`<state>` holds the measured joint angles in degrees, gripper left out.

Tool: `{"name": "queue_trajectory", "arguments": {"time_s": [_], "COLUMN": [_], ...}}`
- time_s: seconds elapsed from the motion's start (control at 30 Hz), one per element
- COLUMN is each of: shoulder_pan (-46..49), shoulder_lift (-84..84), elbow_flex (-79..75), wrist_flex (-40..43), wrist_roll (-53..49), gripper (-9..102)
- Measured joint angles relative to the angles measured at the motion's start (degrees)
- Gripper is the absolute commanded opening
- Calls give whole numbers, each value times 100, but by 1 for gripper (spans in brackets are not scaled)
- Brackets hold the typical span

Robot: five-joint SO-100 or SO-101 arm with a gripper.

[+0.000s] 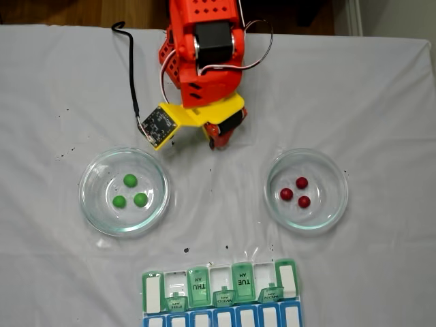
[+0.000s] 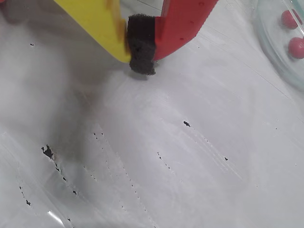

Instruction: Sort medicines into box.

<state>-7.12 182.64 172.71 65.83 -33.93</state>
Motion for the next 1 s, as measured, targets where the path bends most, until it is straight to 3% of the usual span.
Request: {"name": "queue_trajectory", "arguments": {"time_s": [0.67, 0.77, 0.93, 1.0], "shoulder_pan": [-281, -369, -448, -413], "shoulder_lift": [0, 0, 44, 44], "elbow_flex": [0, 229, 483, 483], "wrist_flex": [0, 9, 290, 220], "wrist_roll": [-308, -1345, -4438, -4482], "gripper": [1, 7, 6, 7]}}
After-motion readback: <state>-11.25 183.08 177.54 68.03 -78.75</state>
